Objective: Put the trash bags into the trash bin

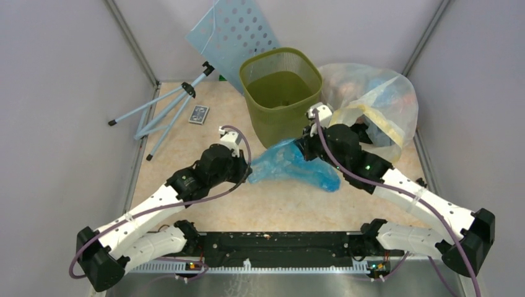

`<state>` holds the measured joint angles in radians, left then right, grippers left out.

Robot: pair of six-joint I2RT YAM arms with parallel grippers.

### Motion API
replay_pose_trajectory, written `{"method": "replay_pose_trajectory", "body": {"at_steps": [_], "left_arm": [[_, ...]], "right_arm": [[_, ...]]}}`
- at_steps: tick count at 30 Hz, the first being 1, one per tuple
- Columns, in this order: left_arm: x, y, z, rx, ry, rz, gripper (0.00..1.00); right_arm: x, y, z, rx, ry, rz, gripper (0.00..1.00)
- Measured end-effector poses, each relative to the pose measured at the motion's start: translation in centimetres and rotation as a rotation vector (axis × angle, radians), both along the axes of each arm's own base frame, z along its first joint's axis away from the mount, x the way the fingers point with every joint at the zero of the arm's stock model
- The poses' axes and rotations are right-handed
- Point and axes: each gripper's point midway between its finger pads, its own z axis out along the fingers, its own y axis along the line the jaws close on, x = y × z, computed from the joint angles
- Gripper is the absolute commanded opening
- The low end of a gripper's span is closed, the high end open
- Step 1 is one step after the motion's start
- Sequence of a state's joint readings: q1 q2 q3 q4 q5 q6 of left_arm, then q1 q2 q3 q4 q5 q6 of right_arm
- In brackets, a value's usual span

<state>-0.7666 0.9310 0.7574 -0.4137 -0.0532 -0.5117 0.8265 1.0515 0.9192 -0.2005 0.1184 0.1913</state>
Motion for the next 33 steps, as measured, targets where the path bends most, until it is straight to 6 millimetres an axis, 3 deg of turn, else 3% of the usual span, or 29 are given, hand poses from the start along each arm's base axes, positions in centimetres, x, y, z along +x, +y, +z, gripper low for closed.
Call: {"method": "replay_pose_trajectory", "body": {"at_steps": [3,6,13,21,25,30,33], "left_arm": [[-0.2,0.7,-0.4,0.005,-0.006,0.02,0.58],[-0.6,1.2,-0.5,-0.007,-0.015,0.03,0.7],[-1.4,1.8,0.4,-0.081,-0.07,0.037,0.75],[-1.6,1.8,-2.1,-0.089,0.011,0.082,0.77],[-1.7,2.0,-2.6,-0.11,0.066,0.141,0.8],[-1.7,2.6,-2.2,-0.178,0.106,0.239,0.79],[-1.6,3.4,-2.2,-0.191,0.105,0.293,0.78]], "right_arm": [[0.4,-0.6,1.2,0.024,-0.004,-0.054,0.0],[0.2,-1.0,0.5,0.007,0.028,-0.071,0.0],[-0.6,-0.9,-0.4,-0.002,0.073,-0.047,0.0],[-2.8,0.7,-1.5,0.033,0.147,0.082,0.0],[-4.5,1.5,-4.0,0.039,0.216,0.142,0.0],[-10.0,3.0,-10.1,0.003,0.328,0.261,0.0],[-12.3,2.4,-13.7,-0.025,0.408,0.283,0.0]]}}
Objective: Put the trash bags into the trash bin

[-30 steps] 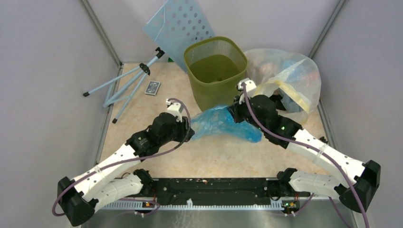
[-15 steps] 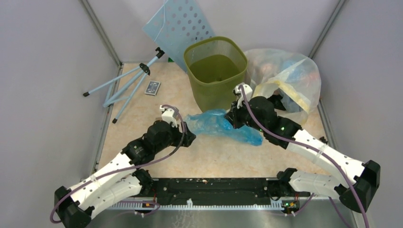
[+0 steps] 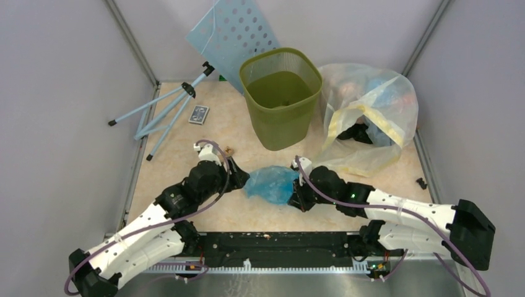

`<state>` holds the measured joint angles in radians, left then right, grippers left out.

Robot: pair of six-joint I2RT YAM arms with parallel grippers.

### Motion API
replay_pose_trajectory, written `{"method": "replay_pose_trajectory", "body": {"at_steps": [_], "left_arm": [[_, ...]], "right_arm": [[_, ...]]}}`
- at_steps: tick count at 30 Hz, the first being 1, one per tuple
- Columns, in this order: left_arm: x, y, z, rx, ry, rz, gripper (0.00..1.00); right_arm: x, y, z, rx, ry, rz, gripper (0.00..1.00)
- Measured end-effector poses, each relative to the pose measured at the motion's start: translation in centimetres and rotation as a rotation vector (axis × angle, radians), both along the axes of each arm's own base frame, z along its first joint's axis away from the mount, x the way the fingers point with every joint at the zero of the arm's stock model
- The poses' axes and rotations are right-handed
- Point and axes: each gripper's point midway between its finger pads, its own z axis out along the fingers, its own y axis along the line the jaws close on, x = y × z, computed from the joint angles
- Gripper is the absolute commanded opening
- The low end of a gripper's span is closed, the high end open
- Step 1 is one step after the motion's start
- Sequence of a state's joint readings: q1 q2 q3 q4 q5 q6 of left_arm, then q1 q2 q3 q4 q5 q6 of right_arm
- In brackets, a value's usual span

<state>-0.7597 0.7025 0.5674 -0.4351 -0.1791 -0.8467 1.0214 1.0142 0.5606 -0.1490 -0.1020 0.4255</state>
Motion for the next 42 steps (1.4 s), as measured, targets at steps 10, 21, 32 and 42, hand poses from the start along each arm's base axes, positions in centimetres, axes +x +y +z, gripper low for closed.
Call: {"method": "replay_pose_trajectory", "body": {"at_steps": [10,21,32,42], "left_arm": [[0.1,-0.6,-1.9,0.093,0.009,-0.089,0.81],[-0.9,-1.3,0.2,0.053,-0.03,-0.17,0.84],[-3.1,-2.1,5.1,-0.159,-0.268,-0.289,0.99],[-3.1,-2.5,4.5,-0.152,-0.306,-0.328,0.77]], "right_arm": [[-2.2,-1.5,-1.8,0.009,0.058,-0.007,0.0],[1.7,-2.2,4.9,0.037,-0.112,-0.17,0.0],[7.7,-0.7,17.3,0.065,-0.318,-0.341,0.0],[8.5,-1.8,19.2,0.058,-0.326,-0.372,0.0]]}}
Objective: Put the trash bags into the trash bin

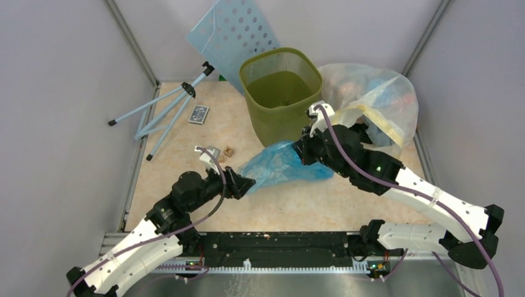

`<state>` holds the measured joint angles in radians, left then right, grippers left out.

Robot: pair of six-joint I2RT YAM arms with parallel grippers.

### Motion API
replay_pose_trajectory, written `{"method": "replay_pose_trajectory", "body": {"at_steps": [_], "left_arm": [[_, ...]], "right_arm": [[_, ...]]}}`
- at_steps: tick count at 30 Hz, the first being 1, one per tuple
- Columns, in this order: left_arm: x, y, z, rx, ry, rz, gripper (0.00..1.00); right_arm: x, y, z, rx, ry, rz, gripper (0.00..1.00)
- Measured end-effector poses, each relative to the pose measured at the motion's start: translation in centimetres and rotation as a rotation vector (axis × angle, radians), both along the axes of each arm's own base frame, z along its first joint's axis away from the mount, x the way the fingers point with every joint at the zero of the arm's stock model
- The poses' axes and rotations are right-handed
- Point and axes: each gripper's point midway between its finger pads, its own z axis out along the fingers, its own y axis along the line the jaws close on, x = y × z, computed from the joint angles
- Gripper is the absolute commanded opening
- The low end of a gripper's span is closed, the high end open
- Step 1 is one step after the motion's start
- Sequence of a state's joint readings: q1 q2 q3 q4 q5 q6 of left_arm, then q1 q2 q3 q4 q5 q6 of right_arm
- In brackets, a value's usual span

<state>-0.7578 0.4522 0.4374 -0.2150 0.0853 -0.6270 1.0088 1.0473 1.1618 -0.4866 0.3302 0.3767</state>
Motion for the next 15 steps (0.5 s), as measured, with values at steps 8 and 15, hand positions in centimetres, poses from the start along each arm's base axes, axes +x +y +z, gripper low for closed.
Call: {"method": "replay_pose_trajectory", "body": {"at_steps": [8,15], "left_arm": [[2.7,2.6,-3.2,0.076,0.116,0.248,0.88],[3.5,4.9,-7.4,0.179,0.25,0.418,0.92]], "right_arm": [[-0.5,-0.4,-0.3,-0.011,0.016,0.014,0.0],[-0.5,-1.8,0.4,-0.004,0.002,-0.018,0.0]]}}
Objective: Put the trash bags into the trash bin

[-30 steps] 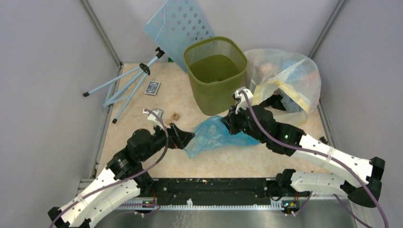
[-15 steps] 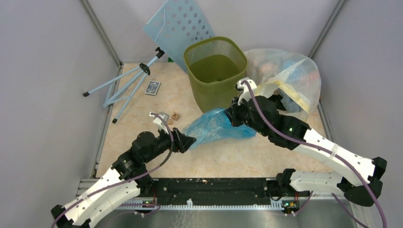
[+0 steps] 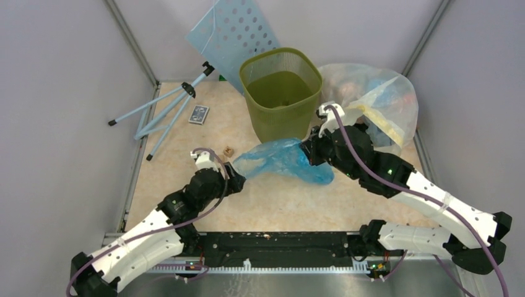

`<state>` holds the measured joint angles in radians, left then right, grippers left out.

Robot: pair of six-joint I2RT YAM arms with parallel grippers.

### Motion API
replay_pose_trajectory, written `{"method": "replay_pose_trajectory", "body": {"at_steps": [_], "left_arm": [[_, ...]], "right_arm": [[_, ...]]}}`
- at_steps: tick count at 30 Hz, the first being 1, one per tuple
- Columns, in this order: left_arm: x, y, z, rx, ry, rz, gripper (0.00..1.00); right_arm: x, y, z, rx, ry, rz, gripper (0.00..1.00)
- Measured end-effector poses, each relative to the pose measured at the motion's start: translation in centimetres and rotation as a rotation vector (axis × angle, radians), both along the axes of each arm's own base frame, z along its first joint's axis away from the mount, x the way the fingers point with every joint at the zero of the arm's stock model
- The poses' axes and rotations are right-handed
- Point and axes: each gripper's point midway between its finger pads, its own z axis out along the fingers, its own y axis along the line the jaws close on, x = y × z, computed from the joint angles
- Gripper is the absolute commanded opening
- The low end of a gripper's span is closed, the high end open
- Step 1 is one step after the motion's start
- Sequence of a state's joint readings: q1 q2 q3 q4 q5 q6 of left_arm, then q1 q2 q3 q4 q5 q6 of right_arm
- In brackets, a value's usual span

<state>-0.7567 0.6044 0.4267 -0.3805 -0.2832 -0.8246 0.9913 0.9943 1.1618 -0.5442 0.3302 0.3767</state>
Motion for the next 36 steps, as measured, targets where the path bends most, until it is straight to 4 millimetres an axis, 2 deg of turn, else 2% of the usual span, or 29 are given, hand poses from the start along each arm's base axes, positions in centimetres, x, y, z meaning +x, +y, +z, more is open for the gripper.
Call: {"method": "replay_pose_trajectory", "body": {"at_steps": [5,10,13,16,18,20,30,33,36], "left_arm": [[-0.2,1.4,-2.7,0.069,0.076,0.07,0.93],[0.1,2.1,-2.7,0.094,0.058,0.086,0.98],[0.0,0.8,-0.7,0.051,-0.019,-0.01,0.99],[0.0,-0.7,3.9,-0.045,-0.195,-0.117,0.99],[0.0,-0.9,6.5,-0.085,-0.298,-0.144,0.99],[0.3,-0.9,7.7,-0.086,-0.346,-0.145,0.99],[3.5,-0.4,7.3,0.076,-0.266,-0.037,0.99],[4.9,-1.2,7.6,0.109,-0.231,-0.021,0.97],[5.7,-1.9,6.7,0.131,-0.19,-0.02,0.96]], "right_arm": [[0.1,-1.0,0.8,0.017,-0.018,-0.028,0.0],[0.1,-1.6,0.6,0.004,-0.016,-0.043,0.0],[0.2,-1.9,0.7,0.001,-0.024,-0.046,0.0],[0.1,-2.0,0.9,0.0,-0.03,-0.042,0.0],[0.0,-1.9,0.9,0.001,-0.03,-0.035,0.0],[-0.1,-1.8,0.8,0.001,-0.03,-0.024,0.0],[-0.8,-1.4,0.3,-0.006,-0.025,0.032,0.0],[-1.1,-1.5,0.0,-0.006,-0.021,0.042,0.0],[-1.2,-1.4,-0.1,-0.005,-0.018,0.053,0.0]]}}
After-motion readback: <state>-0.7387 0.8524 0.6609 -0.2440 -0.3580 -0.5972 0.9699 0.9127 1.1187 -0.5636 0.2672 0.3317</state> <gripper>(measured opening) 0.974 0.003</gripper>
